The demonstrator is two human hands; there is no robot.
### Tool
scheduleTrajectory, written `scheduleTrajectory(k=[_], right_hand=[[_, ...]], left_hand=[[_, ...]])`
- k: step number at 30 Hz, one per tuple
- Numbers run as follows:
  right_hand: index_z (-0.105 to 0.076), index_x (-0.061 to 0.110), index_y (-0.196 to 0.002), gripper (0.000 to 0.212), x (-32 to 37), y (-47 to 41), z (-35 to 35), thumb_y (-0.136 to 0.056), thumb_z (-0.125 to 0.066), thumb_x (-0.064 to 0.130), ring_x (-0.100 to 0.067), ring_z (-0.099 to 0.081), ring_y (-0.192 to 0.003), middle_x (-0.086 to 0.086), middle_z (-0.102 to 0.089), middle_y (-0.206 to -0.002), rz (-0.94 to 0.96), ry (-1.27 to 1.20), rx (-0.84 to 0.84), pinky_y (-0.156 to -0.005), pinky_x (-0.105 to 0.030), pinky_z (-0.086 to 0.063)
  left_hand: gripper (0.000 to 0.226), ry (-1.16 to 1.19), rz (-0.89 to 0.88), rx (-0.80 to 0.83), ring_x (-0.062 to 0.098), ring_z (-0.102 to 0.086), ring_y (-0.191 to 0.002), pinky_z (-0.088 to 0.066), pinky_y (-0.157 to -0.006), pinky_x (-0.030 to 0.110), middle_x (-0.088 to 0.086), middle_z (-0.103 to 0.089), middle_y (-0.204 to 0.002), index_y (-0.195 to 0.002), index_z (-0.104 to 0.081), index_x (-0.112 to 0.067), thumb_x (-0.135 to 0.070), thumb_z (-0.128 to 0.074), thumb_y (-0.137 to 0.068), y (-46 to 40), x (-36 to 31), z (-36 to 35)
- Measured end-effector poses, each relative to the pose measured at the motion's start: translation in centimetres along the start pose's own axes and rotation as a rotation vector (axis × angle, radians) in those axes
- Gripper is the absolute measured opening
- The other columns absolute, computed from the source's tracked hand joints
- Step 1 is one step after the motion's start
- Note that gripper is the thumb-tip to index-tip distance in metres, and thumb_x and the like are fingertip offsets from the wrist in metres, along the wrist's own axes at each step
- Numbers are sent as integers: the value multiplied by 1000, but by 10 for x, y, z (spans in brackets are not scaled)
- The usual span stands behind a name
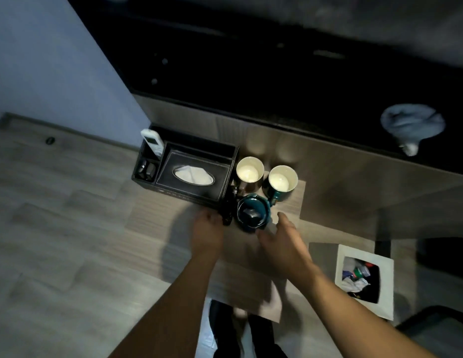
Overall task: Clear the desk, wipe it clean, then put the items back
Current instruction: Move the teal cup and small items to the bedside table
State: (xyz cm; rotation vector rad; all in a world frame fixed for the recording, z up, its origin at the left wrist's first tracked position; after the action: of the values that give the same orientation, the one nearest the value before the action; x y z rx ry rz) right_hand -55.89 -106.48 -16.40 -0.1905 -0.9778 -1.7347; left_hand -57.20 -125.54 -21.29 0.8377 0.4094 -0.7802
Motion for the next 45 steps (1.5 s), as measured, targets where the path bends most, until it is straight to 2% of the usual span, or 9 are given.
scheduleTrajectory(k=[5, 10, 14, 17, 21, 27, 30, 38, 45], right_hand=[[-28, 15, -150, 64, 51, 85, 85, -93, -56, 28, -21, -34, -139, -6, -37, -151, 139, 43, -99, -115, -36, -29], [-32, 15, -147, 63, 75, 158, 136, -91, -59, 22, -20, -34, -139, -3, -39, -149, 223, 63, -300, -116, -32, -26], [-29, 17, -150, 62, 60, 200, 169, -94, -56, 27, -18, -30, -141, -2, -35, -153, 132, 33, -451, -116, -33, -26], [-29, 15, -150, 61, 30, 239, 195, -96, -53, 29, -19, -28, -142, -3, -34, -154, 56, 20, -562, -116, -32, -23], [-27, 15, -151, 61, -31, 304, 231, -97, -51, 30, -18, -24, -144, -2, -32, -154, -84, -18, -708, -117, -31, -21], [-31, 14, -149, 61, -146, 424, 276, -94, -54, 28, -19, -28, -141, -2, -33, -152, -298, -104, -929, -117, -37, -27], [-36, 14, -146, 60, -216, 496, 288, -92, -56, 28, -20, -34, -137, -4, -38, -149, -420, -112, -1033, -116, -35, -29], [-34, 6, -147, 63, -388, 679, 288, -92, -56, 25, -27, -32, -139, -13, -37, -150, -763, -156, -1177, -116, -28, -18], [-36, 5, -145, 62, -498, 755, 297, -90, -56, 27, -28, -36, -134, -13, -40, -146, -947, -250, -1229, -115, -33, -25]], left_hand=[[35, -87, -409, -106, 28, -58, -110, -45, -94, 35, 13, -57, -126, -129, -55, -4, -16, -53, -95, 99, -78, 67], [31, -299, -781, -87, 23, -51, -116, -44, -100, 39, 6, -55, -127, -126, -52, -11, -19, -50, -96, 170, -138, 106], [36, -441, -1008, -101, 26, -47, -127, -37, -110, 39, 8, -52, -136, -132, -52, -9, -20, -50, -98, 192, -169, 116], [37, -510, -1183, -83, 29, -51, -123, -39, -109, 40, 12, -55, -134, -131, -55, -6, -20, -54, -96, 221, -196, 101], [33, -490, -1448, -18, 34, -59, -110, -48, -98, 41, 17, -61, -123, -121, -61, -2, -15, -63, -90, 292, -235, 52], [44, -520, -1721, 193, 31, -53, -121, -42, -105, 40, 14, -54, -135, -132, -54, -5, -14, -61, -90, 445, -267, -49], [44, -488, -1834, 327, 29, -49, -125, -40, -107, 39, 12, -51, -139, -135, -52, -8, -19, -56, -93, 538, -257, -108], [42, -451, -2040, 578, 18, -44, -132, -35, -113, 32, 2, -50, -143, -139, -50, -15, -32, -46, -100, 768, -191, -244], [40, -491, -2220, 726, 18, -49, -127, -37, -110, 31, 3, -53, -138, -136, -52, -12, -29, -48, -99, 896, -162, -331]])
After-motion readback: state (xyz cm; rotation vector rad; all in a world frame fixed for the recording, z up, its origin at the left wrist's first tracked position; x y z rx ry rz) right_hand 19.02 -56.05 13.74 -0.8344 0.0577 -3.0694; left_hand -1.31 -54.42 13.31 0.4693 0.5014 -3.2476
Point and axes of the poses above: each hand's wrist, its own y-axis away from the middle knuckle, its own z-axis out of the back of the hand, x = y × z, the point moved 4 cm from there along -y, towards the middle knuckle
